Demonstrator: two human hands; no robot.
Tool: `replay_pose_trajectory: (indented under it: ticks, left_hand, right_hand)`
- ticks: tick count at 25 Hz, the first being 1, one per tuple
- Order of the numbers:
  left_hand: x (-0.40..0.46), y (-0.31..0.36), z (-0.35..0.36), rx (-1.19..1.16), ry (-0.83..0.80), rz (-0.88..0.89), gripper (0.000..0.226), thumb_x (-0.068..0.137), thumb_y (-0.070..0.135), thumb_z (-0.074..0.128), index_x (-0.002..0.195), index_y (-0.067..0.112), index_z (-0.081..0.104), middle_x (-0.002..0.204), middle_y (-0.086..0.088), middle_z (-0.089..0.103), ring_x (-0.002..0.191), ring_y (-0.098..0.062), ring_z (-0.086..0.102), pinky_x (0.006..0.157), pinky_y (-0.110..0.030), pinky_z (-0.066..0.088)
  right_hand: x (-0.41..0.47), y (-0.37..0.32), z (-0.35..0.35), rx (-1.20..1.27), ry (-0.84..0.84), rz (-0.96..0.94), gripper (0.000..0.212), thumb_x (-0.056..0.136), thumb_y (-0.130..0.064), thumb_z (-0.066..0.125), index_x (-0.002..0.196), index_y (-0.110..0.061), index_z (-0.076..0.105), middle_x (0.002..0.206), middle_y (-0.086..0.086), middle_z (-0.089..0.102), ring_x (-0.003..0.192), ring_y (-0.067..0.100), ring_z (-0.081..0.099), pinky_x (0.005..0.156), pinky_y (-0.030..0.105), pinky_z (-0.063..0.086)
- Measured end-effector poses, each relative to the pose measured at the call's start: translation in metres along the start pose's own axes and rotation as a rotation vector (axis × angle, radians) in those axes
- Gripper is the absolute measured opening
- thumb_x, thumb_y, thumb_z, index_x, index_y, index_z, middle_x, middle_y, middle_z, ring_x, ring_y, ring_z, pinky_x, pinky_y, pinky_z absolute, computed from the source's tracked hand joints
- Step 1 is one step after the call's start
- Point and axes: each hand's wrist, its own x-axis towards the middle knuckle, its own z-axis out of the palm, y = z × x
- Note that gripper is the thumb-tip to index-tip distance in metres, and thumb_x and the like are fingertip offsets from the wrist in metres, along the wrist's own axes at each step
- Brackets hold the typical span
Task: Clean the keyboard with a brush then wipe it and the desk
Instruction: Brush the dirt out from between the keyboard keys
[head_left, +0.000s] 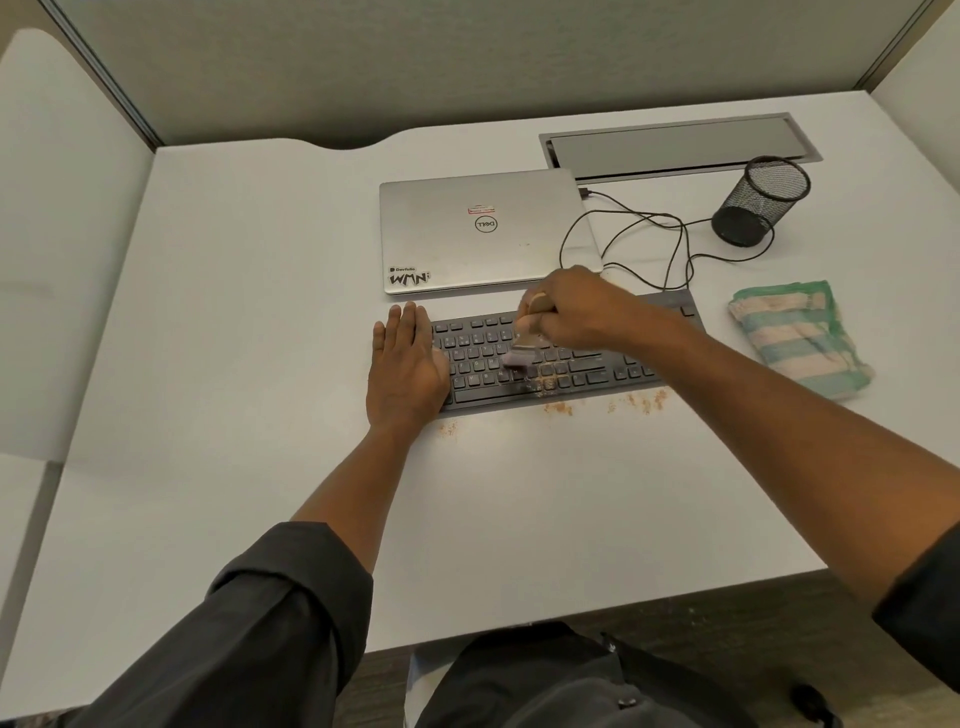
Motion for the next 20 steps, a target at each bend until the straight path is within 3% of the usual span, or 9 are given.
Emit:
replay_pose_trajectory:
  ticks: [2,7,11,15,18,20]
  left_hand:
    - [-0.001,0.000,0.000,0.001,0.005,0.002,0.074,0.091,0.031,0.020,0.158,0.002,0.024,0.166,-0.015,0.022,0.156,-0.028,0.011,0.128,-0.042,0.002]
    - [-0.001,0.000,0.001,0.001,0.017,0.007,0.065,0.097,0.025,0.031,0.158,0.001,0.024,0.166,-0.016,0.023,0.156,-0.029,0.012,0.128,-0.042,0.002]
    - [-0.002,0.000,0.000,0.000,0.020,0.008,0.067,0.096,0.027,0.027,0.158,0.001,0.025,0.166,-0.016,0.023,0.156,-0.029,0.012,0.128,-0.042,0.002]
    - [-0.001,-0.001,0.001,-0.009,0.025,0.008,0.063,0.099,0.023,0.034,0.158,0.001,0.025,0.166,-0.016,0.023,0.156,-0.029,0.012,0.128,-0.043,0.003]
    - [-0.001,-0.001,0.001,-0.017,0.025,-0.001,0.063,0.100,0.022,0.036,0.158,0.001,0.024,0.166,-0.016,0.023,0.156,-0.029,0.012,0.128,-0.043,0.003]
    - [-0.001,-0.001,0.001,-0.015,0.024,0.005,0.064,0.099,0.024,0.032,0.158,0.001,0.024,0.166,-0.016,0.023,0.156,-0.029,0.012,0.128,-0.043,0.003]
  right_hand:
    - [-0.004,-0.002,0.005,0.050,-0.033,0.006,0.020,0.097,-0.024,0.061,0.104,-0.011,0.075,0.098,-0.002,0.068,0.093,0.014,0.060,0.071,0.020,0.040]
    - [-0.008,0.015,-0.012,-0.236,-0.028,0.074,0.027,0.099,-0.030,0.056,0.111,-0.014,0.074,0.111,-0.003,0.070,0.103,0.018,0.059,0.085,0.026,0.041]
    - [-0.012,0.009,-0.004,0.139,0.046,0.120,0.020,0.097,-0.026,0.060,0.100,-0.014,0.076,0.079,-0.013,0.065,0.075,0.009,0.058,0.062,0.021,0.039]
    - [-0.013,0.026,0.002,-0.019,0.152,0.192,0.030,0.097,-0.017,0.049,0.095,-0.004,0.077,0.099,0.010,0.074,0.087,0.022,0.066,0.082,0.034,0.054]
    - [-0.011,0.035,-0.003,-0.049,0.315,0.232,0.033,0.097,-0.023,0.048,0.088,-0.001,0.072,0.091,0.014,0.072,0.085,0.028,0.065,0.081,0.040,0.053]
    - [-0.012,0.035,0.000,-0.058,0.305,0.212,0.035,0.099,-0.025,0.048,0.089,0.000,0.069,0.091,0.015,0.071,0.085,0.028,0.064,0.078,0.038,0.051]
